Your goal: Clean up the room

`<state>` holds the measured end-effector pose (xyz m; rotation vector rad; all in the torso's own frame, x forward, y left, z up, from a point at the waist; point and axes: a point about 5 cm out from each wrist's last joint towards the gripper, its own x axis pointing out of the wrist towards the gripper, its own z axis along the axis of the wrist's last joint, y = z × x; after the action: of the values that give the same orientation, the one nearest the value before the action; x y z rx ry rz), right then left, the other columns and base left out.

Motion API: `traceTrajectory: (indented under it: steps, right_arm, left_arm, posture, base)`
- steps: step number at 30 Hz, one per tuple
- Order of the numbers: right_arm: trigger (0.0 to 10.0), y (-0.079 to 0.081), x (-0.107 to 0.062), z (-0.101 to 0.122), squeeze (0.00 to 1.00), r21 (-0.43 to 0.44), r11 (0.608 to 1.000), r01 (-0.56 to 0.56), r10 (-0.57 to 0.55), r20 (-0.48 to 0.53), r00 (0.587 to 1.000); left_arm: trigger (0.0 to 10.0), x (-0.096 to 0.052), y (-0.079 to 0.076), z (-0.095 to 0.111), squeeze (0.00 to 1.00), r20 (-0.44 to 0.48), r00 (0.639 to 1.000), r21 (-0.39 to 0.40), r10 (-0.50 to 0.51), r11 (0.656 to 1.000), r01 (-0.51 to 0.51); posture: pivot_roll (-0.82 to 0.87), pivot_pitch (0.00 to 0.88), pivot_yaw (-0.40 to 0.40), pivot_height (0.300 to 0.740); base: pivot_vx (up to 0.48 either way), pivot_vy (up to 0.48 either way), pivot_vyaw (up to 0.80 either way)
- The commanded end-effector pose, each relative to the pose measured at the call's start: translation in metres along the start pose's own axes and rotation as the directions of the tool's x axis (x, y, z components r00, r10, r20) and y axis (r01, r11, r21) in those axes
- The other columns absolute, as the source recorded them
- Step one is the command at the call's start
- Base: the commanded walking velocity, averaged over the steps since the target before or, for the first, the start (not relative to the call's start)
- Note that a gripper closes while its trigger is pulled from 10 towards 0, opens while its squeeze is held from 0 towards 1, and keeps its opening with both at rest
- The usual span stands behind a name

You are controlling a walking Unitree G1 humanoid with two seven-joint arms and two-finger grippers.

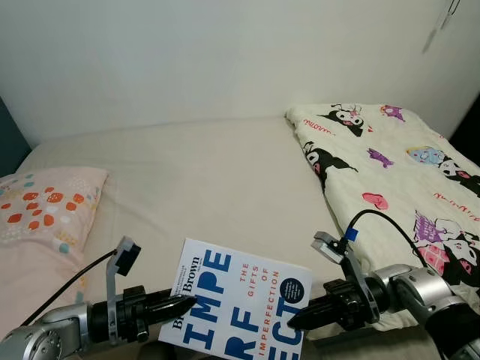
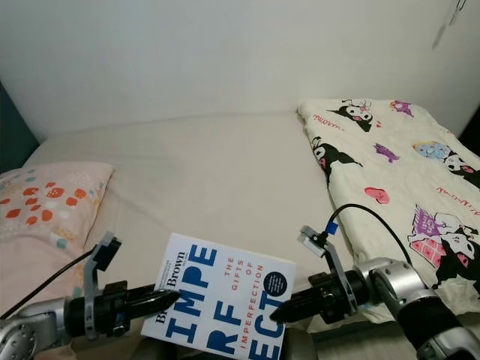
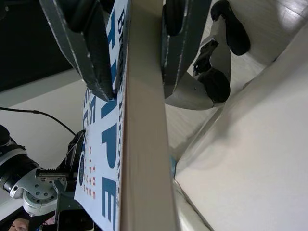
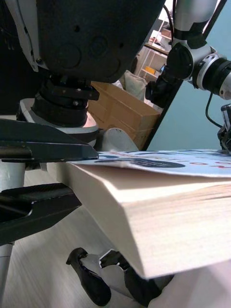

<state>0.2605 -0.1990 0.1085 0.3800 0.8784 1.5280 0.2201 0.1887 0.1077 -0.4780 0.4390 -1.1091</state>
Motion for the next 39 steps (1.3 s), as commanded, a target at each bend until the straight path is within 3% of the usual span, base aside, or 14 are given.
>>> traceTrajectory:
  steps: [1,7,8,20,21,22,23,24,25,27,33,36,38,39]
  right_arm:
    - [10.0,0.002,0.003,0.009,0.0,-0.04,0.999,-0.026,0.026,0.015,1.0]
    - [10.0,0.002,0.004,0.01,0.0,-0.042,0.999,-0.028,0.028,0.014,1.0]
    - [10.0,0.001,0.004,0.009,0.0,-0.042,0.999,-0.026,0.027,0.012,1.0]
    - [10.0,0.001,0.003,0.009,0.0,-0.039,0.999,-0.022,0.023,0.005,1.0]
    - [10.0,0.001,0.003,0.009,0.18,-0.038,0.999,-0.018,0.018,0.004,1.0]
    - [10.0,0.001,0.003,0.009,0.18,-0.038,0.999,-0.018,0.018,0.004,1.0]
    - [10.0,0.0,0.002,0.009,0.61,-0.04,0.999,-0.01,0.01,0.003,1.0]
    - [10.0,0.0,0.002,0.009,0.61,-0.04,0.999,-0.01,0.01,0.003,1.0]
    - [10.0,-0.002,0.002,0.009,0.93,-0.04,0.999,0.0,0.0,0.004,1.0]
    - [10.0,-0.003,0.001,0.009,1.0,-0.036,0.999,0.004,-0.004,0.004,1.0]
    - [10.0,-0.005,-0.006,0.006,1.0,-0.023,0.999,0.045,-0.045,0.001,0.999]
    - [10.0,-0.011,-0.019,-0.001,1.0,-0.017,0.99,0.139,-0.14,-0.023,0.99]
    - [10.0,-0.019,-0.039,-0.011,1.0,-0.039,0.952,0.303,-0.305,-0.057,0.951]
    - [10.0,-0.023,-0.049,-0.015,0.82,-0.052,0.921,0.386,-0.388,-0.065,0.919]
  left_arm:
    - [10.0,0.006,-0.005,-0.005,0.0,-0.016,0.999,-0.008,-0.033,0.999,0.033]
    - [10.0,0.009,-0.005,-0.006,0.0,-0.008,0.999,-0.021,-0.034,0.999,0.033]
    - [0.0,0.009,-0.004,-0.005,0.0,0.002,1.0,-0.031,-0.029,0.999,0.029]
    - [0.0,0.006,-0.003,-0.002,0.0,0.026,0.999,-0.043,-0.033,0.999,0.034]
    - [0.0,0.006,-0.003,-0.001,0.0,0.035,0.999,-0.046,-0.034,0.998,0.035]
    - [0.0,0.006,-0.003,-0.001,0.0,0.035,0.999,-0.046,-0.034,0.998,0.035]
    - [0.0,0.006,-0.003,0.0,0.0,0.043,0.999,-0.048,-0.033,0.998,0.035]
    - [0.0,0.006,-0.003,0.0,0.0,0.043,0.999,-0.048,-0.033,0.998,0.035]
    - [0.0,0.006,-0.003,0.001,0.0,0.047,0.998,-0.049,-0.033,0.998,0.036]
    - [0.0,0.005,-0.003,0.002,0.0,0.051,0.998,-0.05,-0.032,0.998,0.034]
    - [0.0,-0.001,0.002,0.005,0.0,0.064,0.998,-0.05,-0.006,0.999,0.01]
    - [0.0,-0.008,0.009,0.006,0.0,0.063,0.997,-0.044,0.047,0.998,-0.044]
    - [0.0,-0.015,0.014,0.008,0.0,0.078,0.993,-0.046,0.087,0.995,-0.083]
    - [0.0,-0.018,0.016,0.009,0.0,0.085,0.992,-0.048,0.095,0.995,-0.091]
  posture:
    - [0.08,0.036,-0.069,0.591]
    - [0.08,0.037,-0.07,0.591]
    - [0.08,0.038,-0.07,0.591]
    - [0.08,0.038,-0.07,0.591]
    - [0.08,0.038,-0.068,0.591]
    - [0.08,0.038,-0.068,0.591]
    - [0.08,0.038,-0.07,0.591]
    - [0.08,0.038,-0.07,0.591]
    - [0.08,0.038,-0.071,0.591]
    - [0.08,0.038,-0.069,0.591]
    - [0.08,0.039,-0.068,0.591]
    - [0.08,0.037,-0.072,0.591]
    - [0.08,0.035,-0.07,0.591]
    - [0.08,0.035,-0.068,0.591]
  base:
    - [0.0,0.0,0.0]
    - [0.0,0.0,0.0]
    - [0.0,0.0,0.0]
    - [0.0,0.0,0.0]
    - [0.0,0.0,0.0]
    - [0.0,0.0,0.0]
    - [0.0,0.0,0.0]
    - [0.0,0.0,0.0]
    - [0.0,0.0,0.0]
    - [0.0,0.0,0.0]
    - [0.0,0.0,0.0]
    - [0.0,0.0,0.0]
    - [0.0,0.0,0.0]
    - [0.0,0.0,0.0]
